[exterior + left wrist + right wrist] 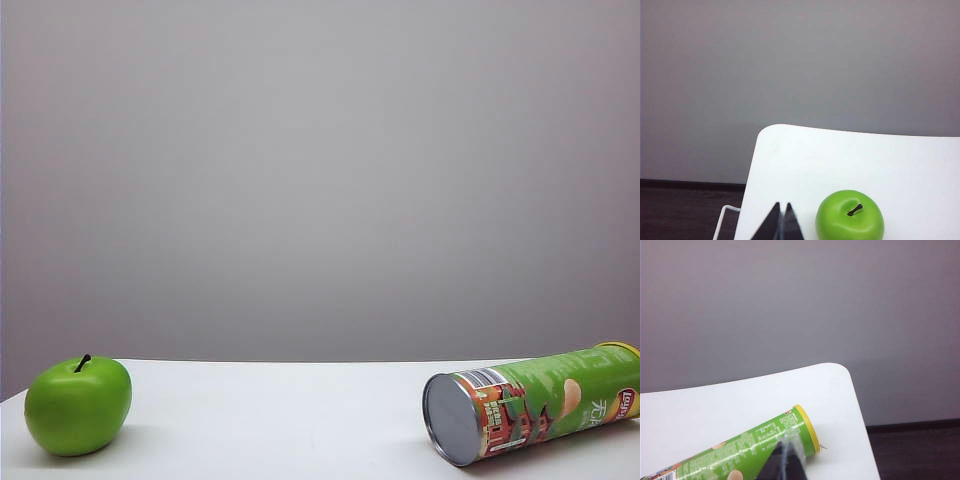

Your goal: Pick up the green bucket of chips from the desk, place it near the apple, and finally stand it up.

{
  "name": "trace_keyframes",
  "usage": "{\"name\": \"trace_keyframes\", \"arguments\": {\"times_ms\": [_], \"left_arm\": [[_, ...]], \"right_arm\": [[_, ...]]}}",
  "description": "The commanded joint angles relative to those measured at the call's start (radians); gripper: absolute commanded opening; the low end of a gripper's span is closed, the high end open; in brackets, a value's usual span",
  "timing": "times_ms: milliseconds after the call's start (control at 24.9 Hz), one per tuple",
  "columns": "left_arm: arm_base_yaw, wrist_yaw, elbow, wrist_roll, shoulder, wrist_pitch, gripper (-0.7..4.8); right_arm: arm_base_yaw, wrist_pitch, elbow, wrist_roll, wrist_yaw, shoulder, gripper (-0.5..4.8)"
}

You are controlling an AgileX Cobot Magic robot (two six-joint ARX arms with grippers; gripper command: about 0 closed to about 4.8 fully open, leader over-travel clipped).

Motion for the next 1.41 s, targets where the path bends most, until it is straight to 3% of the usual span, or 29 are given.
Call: {"name": "trace_keyframes", "arguments": {"times_ms": [40, 442, 522, 603, 804, 964, 1125, 1165, 1406], "left_arm": [[0.001, 0.003, 0.005, 0.000, 0.000, 0.006, -0.05], [0.001, 0.035, 0.010, -0.053, 0.000, 0.038, -0.05], [0.001, 0.101, 0.057, -0.119, 0.000, 0.036, -0.05], [0.001, 0.131, 0.112, -0.185, 0.000, 0.036, -0.05], [0.001, 0.119, 0.245, -0.180, 0.008, 0.036, -0.05], [0.001, 0.140, 0.379, -0.213, 0.135, -0.021, -0.05], [0.001, 0.248, 0.504, -0.154, 0.315, -0.061, -0.05], [0.001, 0.310, 0.576, -0.094, 0.416, -0.087, -0.05], [0.001, 0.403, 0.883, 0.115, 0.731, -0.336, -0.04]], "right_arm": [[0.000, 0.014, -0.006, 0.018, 0.004, 0.000, -0.01], [0.000, 0.007, -0.006, 0.027, 0.000, 0.000, -0.01], [0.002, 0.008, -0.005, 0.134, -0.010, 0.000, -0.01], [0.006, 0.009, -0.004, 0.161, -0.032, 0.000, -0.01], [0.015, 0.010, -0.001, 0.173, -0.033, 0.000, -0.01], [0.033, -0.020, 0.060, 0.178, -0.016, 0.005, -0.02], [0.031, -0.061, 0.156, 0.165, 0.036, 0.045, -0.02], [0.031, -0.060, 0.198, 0.165, 0.062, 0.084, -0.02], [0.031, -0.061, 0.309, 0.169, 0.042, 0.285, -0.02]]}}
